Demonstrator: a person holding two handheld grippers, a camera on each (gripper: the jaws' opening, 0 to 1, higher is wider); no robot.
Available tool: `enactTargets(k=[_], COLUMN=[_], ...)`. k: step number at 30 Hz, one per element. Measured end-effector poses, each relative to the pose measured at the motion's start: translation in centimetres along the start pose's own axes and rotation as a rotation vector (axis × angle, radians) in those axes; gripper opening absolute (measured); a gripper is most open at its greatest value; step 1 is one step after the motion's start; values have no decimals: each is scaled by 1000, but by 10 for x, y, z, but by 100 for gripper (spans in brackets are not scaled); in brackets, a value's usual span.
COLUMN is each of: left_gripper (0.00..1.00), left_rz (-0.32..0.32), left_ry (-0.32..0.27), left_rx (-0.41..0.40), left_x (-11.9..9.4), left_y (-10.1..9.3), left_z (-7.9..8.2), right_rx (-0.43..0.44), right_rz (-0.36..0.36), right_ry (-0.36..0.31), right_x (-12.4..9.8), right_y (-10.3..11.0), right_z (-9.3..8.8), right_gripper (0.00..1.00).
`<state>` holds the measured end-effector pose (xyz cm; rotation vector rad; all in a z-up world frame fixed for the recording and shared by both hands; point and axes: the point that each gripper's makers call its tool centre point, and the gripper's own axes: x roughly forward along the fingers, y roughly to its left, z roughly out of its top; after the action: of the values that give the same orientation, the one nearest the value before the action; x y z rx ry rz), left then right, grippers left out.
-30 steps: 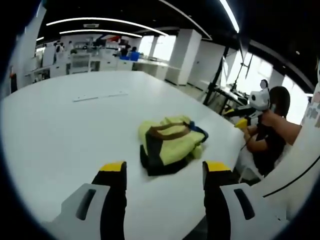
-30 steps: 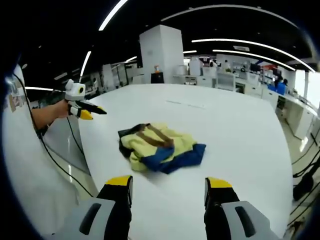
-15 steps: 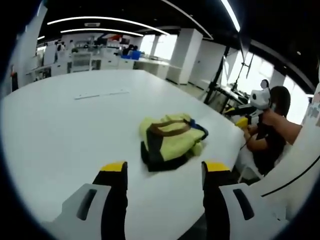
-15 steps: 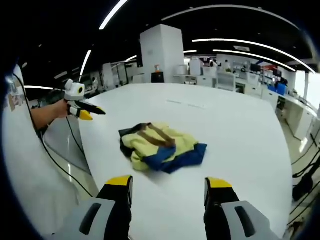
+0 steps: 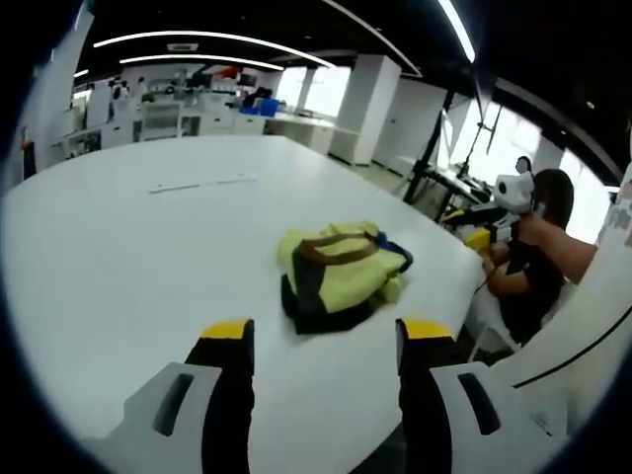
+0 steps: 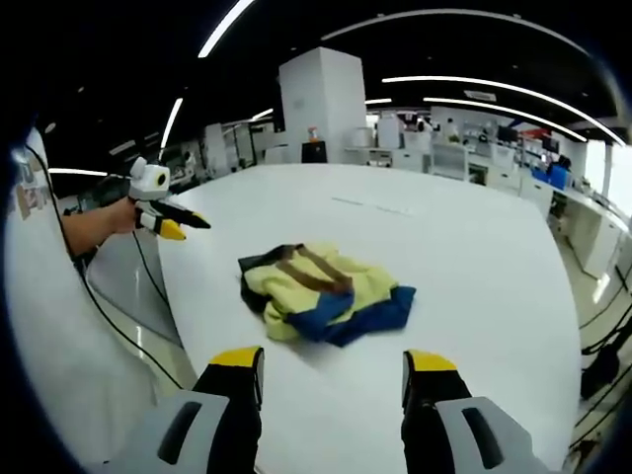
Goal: Fold the garment on the visible template until the final outline fits inside the template.
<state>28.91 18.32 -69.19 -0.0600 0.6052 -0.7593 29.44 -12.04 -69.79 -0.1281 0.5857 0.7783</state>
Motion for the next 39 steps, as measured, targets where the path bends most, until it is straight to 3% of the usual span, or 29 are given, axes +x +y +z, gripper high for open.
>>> enactTargets(k=[39], left_gripper=[50], left_rz=[-13], left_ry=[26], left_rx=[14], left_x=[13], left_y=[10], left_z=[1], right_rx=[3], right_rz=[15], right_ry=[24], right_x=[15], right_y=[-6], right_z=[2], right_gripper=[50])
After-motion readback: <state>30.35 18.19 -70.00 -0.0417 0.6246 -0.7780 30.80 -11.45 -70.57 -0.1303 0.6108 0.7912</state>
